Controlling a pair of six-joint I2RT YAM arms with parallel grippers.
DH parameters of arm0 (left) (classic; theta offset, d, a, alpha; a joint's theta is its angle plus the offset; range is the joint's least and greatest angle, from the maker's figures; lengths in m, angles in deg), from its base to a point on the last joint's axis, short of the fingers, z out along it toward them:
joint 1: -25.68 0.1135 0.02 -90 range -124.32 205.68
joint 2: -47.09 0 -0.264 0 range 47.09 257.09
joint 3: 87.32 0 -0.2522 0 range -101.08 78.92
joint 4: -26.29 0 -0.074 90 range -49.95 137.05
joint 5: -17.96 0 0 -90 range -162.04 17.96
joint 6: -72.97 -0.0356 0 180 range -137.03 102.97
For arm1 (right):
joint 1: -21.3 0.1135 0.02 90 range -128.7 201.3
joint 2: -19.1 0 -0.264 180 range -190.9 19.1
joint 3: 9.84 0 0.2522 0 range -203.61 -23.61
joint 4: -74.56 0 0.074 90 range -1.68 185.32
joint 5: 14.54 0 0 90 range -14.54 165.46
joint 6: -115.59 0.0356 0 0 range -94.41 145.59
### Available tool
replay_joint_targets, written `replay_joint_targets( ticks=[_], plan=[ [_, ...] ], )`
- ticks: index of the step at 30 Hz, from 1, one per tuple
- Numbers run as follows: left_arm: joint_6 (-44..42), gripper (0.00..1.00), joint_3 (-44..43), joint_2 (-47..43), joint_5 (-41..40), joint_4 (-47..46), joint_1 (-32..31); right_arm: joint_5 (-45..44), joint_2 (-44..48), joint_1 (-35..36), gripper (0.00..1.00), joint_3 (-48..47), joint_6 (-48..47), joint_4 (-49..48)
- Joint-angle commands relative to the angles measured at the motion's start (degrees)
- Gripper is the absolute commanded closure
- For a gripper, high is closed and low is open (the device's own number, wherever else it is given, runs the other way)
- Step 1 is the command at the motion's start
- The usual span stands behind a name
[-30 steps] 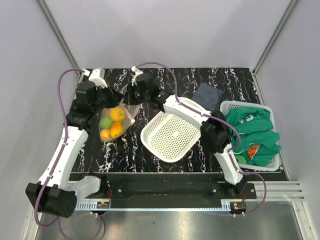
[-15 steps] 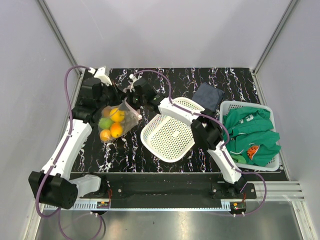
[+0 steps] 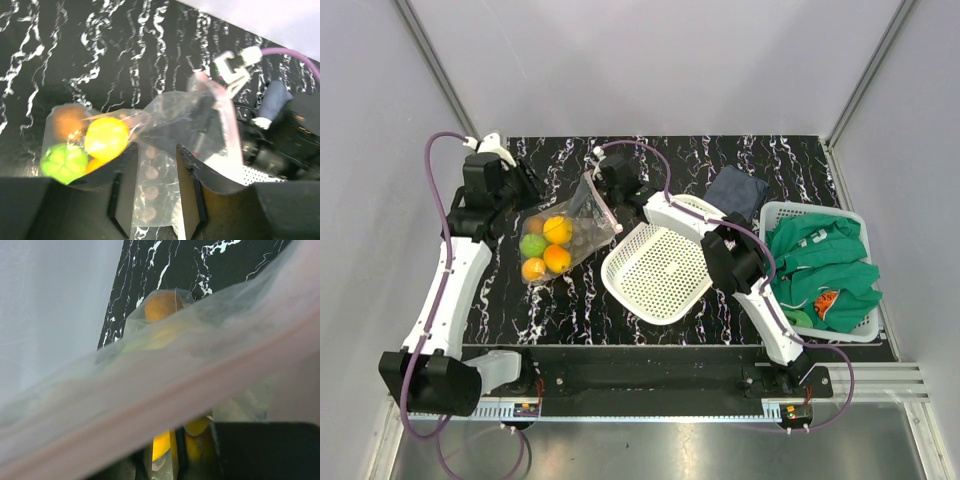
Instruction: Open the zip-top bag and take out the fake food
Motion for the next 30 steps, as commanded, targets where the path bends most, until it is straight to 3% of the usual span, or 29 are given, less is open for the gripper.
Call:
replay_joint_targets(
  ticks=[1,3,13,19,25,29,30],
  plan=[
    [-1.32,0.51,-1.76,0.54,9.82,-1.82,0.82,2.61,1.02,0.05,0.75,-0.48,0.39,-3.09],
    [-2.46,0.27,-1.84,0.1,12.41,-3.77,-0.57,3.14,1.28,0.14,0.75,-0.48,0.29,-3.27],
    [-4.67,0.19,-7.02,5.63,3.12,-4.04,-9.81,2.09,4.71,1.89,0.75,0.05,-0.58,-3.18],
    [-4.31,0.25,-9.49,10.47,-1.63,-2.37,-10.25,1.12,6.2,2.16,0.75,1.19,-0.06,-3.09],
    [-5.81,0.27,-13.17,14.77,-1.29,-0.18,-10.25,-0.64,7.43,2.07,0.75,2.6,-0.32,-2.83],
    [-6.34,0.37,-15.55,16.97,-0.32,1.76,-10.08,-0.81,7.26,2.07,0.76,2.6,-0.49,-2.92],
    [-6.95,0.51,-15.99,17.76,-0.15,2.72,-10.08,-0.81,7.35,2.07,0.76,2.6,-0.5,-2.74]
  ],
)
